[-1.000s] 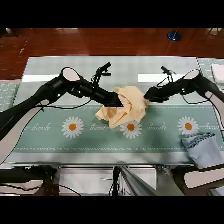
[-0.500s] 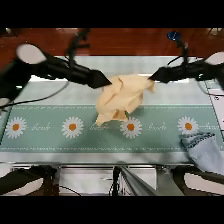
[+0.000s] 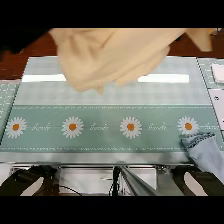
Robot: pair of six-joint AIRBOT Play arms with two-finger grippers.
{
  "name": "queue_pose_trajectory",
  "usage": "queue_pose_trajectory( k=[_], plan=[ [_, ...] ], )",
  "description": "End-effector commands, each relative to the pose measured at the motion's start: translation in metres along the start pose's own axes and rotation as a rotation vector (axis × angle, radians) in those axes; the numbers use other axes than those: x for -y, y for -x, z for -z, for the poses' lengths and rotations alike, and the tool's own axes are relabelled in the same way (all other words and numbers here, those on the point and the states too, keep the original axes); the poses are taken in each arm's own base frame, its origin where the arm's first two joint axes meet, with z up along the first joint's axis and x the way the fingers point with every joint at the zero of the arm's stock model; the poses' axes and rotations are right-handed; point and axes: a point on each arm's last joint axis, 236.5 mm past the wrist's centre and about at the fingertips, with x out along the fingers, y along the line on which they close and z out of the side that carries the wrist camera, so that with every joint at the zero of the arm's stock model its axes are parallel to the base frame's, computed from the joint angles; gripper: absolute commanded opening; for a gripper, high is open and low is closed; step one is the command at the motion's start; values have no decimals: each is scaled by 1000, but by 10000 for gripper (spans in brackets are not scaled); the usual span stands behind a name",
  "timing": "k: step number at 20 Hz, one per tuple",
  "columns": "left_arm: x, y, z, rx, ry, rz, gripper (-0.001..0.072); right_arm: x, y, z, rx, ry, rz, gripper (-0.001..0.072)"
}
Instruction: Fold the shirts.
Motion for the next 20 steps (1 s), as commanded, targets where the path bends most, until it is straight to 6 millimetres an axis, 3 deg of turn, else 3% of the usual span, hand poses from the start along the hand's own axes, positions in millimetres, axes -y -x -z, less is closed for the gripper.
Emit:
queue_pose_trajectory(
  k=[1,3,6,9,12,16,20],
  plan=[
    [45,45,-20,83,35,4,21,-56,48,-14,54,-7,-23,23],
    [61,56,-12,58,110,29,21,-60,51,12,-52,-60,-25,22],
    [70,56,21,-79,204,55,21,-28,53,66,-290,-122,93,22],
    [53,40,61,-199,309,53,21,6,55,105,-471,-170,189,22],
    [20,8,124,-327,463,38,21,27,39,149,-594,-275,179,22],
    [-11,-51,206,-364,602,20,22,59,-3,232,-708,-413,159,22],
    [-47,-105,271,-367,631,-69,23,63,-67,320,-819,-394,110,23]
  ],
)
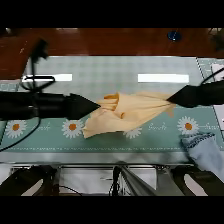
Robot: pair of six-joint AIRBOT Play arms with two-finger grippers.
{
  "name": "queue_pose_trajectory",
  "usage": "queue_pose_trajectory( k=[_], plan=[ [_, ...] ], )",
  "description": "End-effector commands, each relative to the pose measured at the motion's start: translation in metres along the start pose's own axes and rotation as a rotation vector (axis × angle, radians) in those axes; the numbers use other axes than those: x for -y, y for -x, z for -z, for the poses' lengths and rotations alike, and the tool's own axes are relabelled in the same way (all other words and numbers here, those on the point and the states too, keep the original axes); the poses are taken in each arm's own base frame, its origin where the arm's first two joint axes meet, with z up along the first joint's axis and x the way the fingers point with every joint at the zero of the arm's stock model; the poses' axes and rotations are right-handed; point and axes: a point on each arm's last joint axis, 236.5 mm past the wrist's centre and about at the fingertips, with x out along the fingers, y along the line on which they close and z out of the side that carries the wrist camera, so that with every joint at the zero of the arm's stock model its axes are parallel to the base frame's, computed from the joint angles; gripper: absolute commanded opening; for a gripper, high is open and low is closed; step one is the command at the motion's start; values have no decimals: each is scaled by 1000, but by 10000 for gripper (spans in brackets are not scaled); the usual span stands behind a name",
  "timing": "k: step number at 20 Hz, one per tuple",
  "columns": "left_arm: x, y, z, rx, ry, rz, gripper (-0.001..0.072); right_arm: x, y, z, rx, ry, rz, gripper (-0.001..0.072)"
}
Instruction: Fold the shirts.
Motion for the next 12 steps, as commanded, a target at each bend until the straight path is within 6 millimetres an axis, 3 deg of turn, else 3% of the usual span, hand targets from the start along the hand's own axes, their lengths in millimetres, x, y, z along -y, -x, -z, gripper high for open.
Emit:
queue_pose_trajectory(
  k=[1,3,6,9,10,11,12],
  plan=[
    [-59,-54,6,37,15,-87,23,23,-88,2,-39,51,40,23],
    [-91,-70,-2,43,-17,-145,24,42,-118,-25,26,70,101,23],
    [-137,-83,-16,80,-14,-233,24,71,-147,-58,119,19,144,24],
    [-178,-88,-24,108,42,-304,28,93,-169,-60,109,-44,169,25],
    [-186,-92,-22,100,54,-316,47,96,-175,-57,93,-54,168,84],
    [-192,-96,-18,87,65,-323,111,96,-181,-54,78,-69,159,216],
    [-195,-100,-14,69,73,-324,244,94,-185,-53,71,-76,142,306]
  ],
)
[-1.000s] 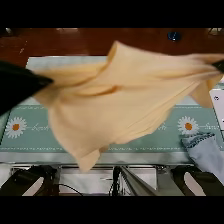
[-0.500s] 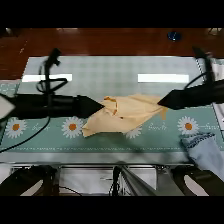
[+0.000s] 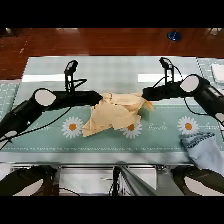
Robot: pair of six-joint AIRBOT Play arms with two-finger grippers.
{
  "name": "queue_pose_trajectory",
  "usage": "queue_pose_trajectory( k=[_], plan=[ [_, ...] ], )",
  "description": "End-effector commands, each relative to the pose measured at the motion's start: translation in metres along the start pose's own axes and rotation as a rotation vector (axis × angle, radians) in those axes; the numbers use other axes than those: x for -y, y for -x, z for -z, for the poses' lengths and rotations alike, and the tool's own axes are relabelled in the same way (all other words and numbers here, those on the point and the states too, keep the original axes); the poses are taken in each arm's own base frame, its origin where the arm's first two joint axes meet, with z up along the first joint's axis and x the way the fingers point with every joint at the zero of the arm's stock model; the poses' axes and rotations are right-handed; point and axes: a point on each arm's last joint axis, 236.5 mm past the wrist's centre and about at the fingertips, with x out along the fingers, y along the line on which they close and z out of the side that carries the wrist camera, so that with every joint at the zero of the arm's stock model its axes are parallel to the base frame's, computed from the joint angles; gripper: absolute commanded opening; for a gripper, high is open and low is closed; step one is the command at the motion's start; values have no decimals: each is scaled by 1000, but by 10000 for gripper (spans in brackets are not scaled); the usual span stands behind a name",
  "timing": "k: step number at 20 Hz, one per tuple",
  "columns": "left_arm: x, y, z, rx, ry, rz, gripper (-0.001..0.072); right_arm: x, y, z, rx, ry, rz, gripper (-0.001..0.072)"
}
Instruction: Fold the shirts.
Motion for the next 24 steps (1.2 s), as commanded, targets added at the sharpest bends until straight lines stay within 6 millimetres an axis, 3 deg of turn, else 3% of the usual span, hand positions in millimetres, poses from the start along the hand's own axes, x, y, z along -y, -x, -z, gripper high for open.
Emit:
queue_pose_trajectory(
  k=[1,3,4,7,9,12,15,19,24],
  plan=[
    [-23,-17,7,-25,18,-42,369,2,-19,-3,6,-27,-17,345],
    [-24,-13,6,-28,24,-39,691,-6,-11,-8,32,13,-43,354],
    [-26,-7,5,-45,28,-33,718,-9,0,-14,56,42,-43,356],
    [-44,22,14,-180,39,-28,718,-6,47,-21,95,120,1,480],
    [-57,43,32,-287,95,-11,718,24,76,-10,64,133,103,480],
    [-52,64,61,-430,118,52,718,71,97,24,-79,99,236,480],
    [-33,61,76,-491,82,86,718,77,86,55,-165,43,205,480],
    [-11,43,97,-558,20,111,718,63,63,85,-218,-22,102,480],
    [-32,12,111,-593,86,49,718,55,59,89,-224,-28,60,480]
  ],
)
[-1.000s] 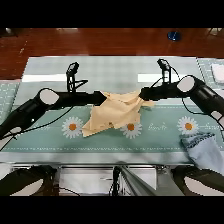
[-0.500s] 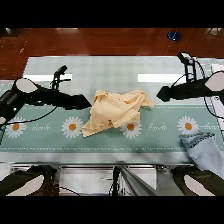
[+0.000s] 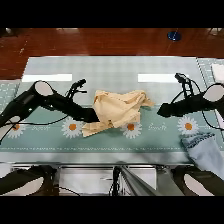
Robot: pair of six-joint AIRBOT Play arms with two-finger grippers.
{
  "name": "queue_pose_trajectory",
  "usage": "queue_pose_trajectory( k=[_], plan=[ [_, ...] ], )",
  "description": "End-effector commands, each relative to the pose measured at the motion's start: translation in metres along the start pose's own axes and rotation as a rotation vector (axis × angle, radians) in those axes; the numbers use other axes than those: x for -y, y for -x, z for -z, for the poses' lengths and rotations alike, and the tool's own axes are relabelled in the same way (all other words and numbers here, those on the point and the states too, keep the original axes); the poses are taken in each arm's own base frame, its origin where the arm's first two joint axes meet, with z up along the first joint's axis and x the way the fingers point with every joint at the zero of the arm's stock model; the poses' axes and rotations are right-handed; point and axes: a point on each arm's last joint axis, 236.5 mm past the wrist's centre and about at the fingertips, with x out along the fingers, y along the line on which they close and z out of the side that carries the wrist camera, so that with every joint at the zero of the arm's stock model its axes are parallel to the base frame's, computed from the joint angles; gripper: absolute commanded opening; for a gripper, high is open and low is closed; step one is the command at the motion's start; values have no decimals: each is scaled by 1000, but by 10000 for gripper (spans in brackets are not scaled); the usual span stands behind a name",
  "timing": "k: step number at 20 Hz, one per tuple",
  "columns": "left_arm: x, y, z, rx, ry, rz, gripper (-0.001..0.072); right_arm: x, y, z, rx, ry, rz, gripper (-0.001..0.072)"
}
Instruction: Fold the shirts.
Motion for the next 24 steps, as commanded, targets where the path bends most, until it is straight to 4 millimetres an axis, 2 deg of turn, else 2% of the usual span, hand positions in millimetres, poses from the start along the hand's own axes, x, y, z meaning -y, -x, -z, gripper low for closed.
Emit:
queue_pose_trajectory(
  k=[1,5,7,8,9,10,11,12,14,15,19,21,22,24],
  plan=[
    [-16,-20,-7,-4,56,-28,718,-11,-3,4,-7,-13,-51,480],
    [-33,-42,-8,-31,97,-40,718,-18,-3,2,0,-23,-83,480],
    [-30,-53,-16,-8,123,-10,712,-19,-2,2,0,-26,-89,480],
    [-22,-58,-23,17,122,23,647,-19,-2,2,0,-27,-89,480],
    [-13,-60,-30,41,118,58,487,-19,-2,2,0,-27,-89,480],
    [-7,-60,-34,59,109,83,297,-19,-2,2,0,-27,-89,480],
    [-1,-60,-37,71,93,104,229,-19,-2,2,0,-29,-89,479],
    [1,-59,-37,70,86,112,218,-19,-2,2,0,-30,-89,480],
    [6,-58,-28,34,47,135,47,-19,-2,2,0,-30,-89,479],
    [9,-57,-21,7,28,153,25,-19,-2,2,0,-30,-89,479],
    [23,-48,-2,-70,9,210,24,-19,-3,0,5,-30,-87,479],
    [29,-40,-2,-59,-15,217,24,-18,-7,-1,3,-31,-90,488],
    [29,-35,-5,-39,-29,215,24,-18,-12,-2,-4,-31,-99,546],
    [26,-24,-12,-4,-26,211,24,-26,-24,-8,-7,-45,-154,574]
  ],
)
